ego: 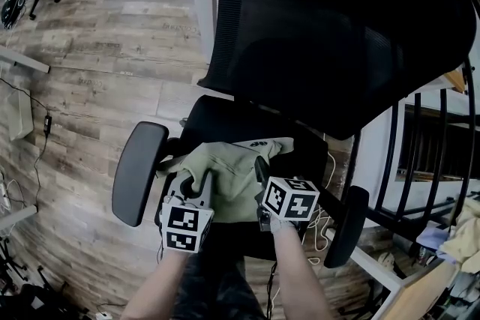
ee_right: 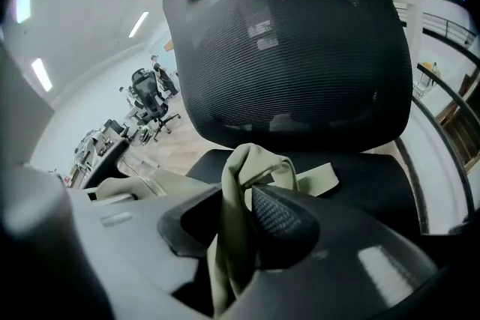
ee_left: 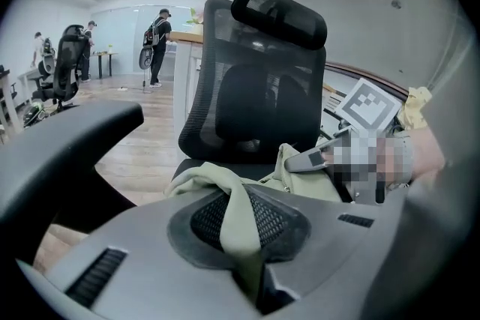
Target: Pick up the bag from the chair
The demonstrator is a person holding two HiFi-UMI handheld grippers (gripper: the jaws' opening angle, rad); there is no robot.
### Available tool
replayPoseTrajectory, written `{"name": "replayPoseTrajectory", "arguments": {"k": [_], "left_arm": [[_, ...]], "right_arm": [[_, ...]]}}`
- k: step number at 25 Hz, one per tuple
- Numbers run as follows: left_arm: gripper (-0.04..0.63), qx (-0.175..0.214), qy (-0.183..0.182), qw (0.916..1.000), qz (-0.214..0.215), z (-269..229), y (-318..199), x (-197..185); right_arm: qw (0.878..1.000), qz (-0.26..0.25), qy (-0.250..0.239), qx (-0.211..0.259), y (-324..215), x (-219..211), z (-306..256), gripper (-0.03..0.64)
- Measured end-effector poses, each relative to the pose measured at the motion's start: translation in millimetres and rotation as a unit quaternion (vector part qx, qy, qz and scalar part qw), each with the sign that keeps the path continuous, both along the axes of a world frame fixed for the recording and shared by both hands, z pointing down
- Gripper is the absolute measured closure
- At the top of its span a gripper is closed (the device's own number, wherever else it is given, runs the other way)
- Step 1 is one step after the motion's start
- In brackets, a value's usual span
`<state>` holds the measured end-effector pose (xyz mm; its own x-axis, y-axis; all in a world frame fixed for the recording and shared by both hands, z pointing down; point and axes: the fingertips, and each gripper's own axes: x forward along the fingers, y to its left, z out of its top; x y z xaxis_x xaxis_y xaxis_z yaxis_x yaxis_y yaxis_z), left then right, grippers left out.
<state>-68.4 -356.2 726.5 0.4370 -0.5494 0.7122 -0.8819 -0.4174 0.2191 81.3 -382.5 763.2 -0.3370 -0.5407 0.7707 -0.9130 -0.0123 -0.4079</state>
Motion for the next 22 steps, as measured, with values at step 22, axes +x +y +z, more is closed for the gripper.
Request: {"name": "replayPoseTrajectory", "arguments": {"k": [22], "left_arm": [[0.58, 0.055, 0.045, 0.9972, -0.024, -58, 12, 3]], "right_arm": [[0.98, 0.004, -0.094, 0.175, 58, 11, -101, 0.552]]}}
